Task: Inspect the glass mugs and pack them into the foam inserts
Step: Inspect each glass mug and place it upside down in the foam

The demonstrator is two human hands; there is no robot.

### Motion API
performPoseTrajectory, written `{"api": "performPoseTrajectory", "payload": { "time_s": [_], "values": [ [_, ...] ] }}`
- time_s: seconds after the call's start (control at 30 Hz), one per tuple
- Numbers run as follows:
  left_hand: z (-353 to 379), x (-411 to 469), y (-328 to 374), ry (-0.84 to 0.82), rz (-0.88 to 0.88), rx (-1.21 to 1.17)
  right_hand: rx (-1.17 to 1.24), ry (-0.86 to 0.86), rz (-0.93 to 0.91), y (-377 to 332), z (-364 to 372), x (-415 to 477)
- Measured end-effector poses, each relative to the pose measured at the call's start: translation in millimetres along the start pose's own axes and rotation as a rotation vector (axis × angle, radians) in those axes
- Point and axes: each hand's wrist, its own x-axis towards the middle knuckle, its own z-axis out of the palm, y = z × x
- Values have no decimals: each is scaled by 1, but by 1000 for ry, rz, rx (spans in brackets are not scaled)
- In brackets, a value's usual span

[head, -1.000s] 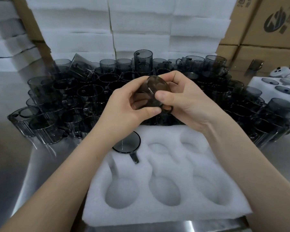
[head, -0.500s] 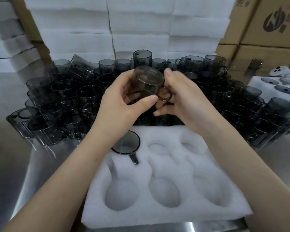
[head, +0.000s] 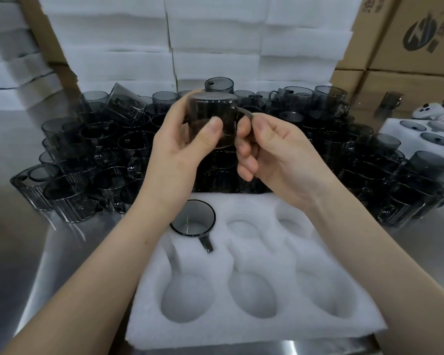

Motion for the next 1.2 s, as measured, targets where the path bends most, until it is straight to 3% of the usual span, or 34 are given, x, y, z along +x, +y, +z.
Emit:
{"api": "performPoseTrajectory", "payload": {
  "time_s": [0.37,0.47,0.67,0.83,1.03,1.2],
  "values": [
    [1,-1,0,-39,-193,-110,-444,134,-264,-1,-1,-3],
    [3,0,-1,-71,-202,-101,-400,179,-274,-1,2,-1],
    [4,0,-4,-45,-98,-31,-107,90,-2,-2,-1,4],
    [2,-1,-6,-35,-4,78,-112,112,113,-4,-7,4],
    [3,-3,-4,-15,44,128,-117,223,117,1,-3,5],
    [5,-3,0,4,46,-4,-147,312,44,2,-1,6]
  ]
}}
